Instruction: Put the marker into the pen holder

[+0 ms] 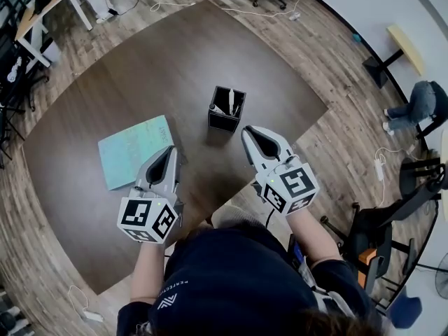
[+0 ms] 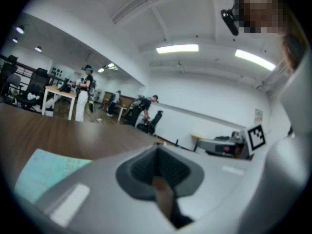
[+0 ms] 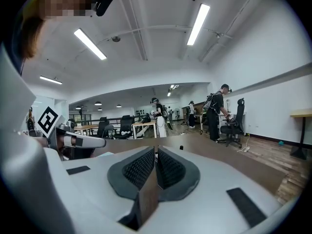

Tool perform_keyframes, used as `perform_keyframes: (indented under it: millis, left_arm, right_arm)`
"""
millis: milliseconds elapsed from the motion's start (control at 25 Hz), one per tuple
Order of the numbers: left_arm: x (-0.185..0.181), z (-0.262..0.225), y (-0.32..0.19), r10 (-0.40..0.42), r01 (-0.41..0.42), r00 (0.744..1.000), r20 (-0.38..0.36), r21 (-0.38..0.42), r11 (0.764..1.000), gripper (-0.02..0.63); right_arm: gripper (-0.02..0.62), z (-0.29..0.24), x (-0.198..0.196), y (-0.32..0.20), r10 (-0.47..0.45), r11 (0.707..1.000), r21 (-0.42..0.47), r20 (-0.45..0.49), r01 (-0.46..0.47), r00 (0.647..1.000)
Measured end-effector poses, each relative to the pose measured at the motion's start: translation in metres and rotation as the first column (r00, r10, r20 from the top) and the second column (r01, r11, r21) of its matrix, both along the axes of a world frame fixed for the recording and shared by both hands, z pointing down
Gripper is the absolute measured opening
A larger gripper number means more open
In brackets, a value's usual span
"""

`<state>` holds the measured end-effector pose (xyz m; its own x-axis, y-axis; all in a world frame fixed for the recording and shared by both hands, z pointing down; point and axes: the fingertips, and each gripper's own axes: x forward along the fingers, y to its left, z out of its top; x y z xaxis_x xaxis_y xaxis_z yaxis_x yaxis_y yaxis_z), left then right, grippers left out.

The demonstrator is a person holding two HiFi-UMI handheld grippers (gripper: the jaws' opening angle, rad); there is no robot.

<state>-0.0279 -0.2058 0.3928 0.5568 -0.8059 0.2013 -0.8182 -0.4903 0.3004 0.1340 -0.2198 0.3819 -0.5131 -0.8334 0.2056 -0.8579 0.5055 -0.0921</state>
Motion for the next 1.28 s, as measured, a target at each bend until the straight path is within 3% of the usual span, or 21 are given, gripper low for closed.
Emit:
perform_keyframes:
  millis: [1280]
  left_arm:
    - [-0.018, -0.012, 0.017, -0.009, 0.009, 1.000, 0.016, 0.033, 0.999, 0.006]
  right_arm:
    - [0.000, 0.003, -0.013, 0.028, 0.003, 0.999, -0.053, -0.027, -0.005, 1.000]
